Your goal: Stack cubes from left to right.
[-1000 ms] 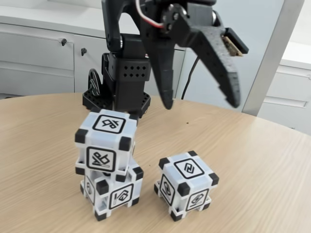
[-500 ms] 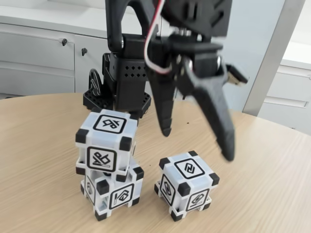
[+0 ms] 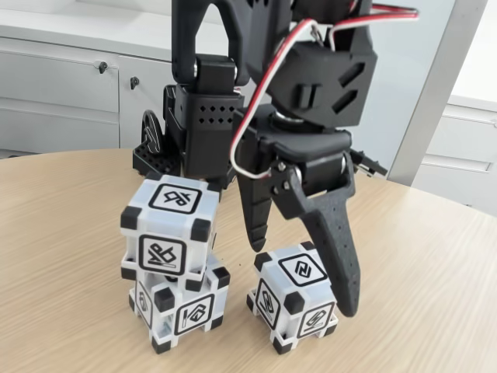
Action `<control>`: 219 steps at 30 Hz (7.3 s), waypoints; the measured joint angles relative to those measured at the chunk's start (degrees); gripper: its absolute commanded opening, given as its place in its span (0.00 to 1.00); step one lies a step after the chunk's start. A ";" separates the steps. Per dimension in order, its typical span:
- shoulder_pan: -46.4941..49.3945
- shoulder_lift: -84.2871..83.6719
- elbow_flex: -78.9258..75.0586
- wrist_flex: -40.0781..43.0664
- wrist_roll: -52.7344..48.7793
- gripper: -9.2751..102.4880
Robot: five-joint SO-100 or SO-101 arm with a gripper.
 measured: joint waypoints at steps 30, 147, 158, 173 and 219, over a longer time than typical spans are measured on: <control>-0.09 -5.36 -0.88 -1.49 4.13 0.27; 26.46 14.68 -25.58 28.48 -0.26 0.26; 26.63 10.11 -25.58 28.48 -2.02 0.26; 25.66 9.84 -25.58 28.30 -3.08 0.42; -0.44 25.84 -25.58 28.48 10.90 0.08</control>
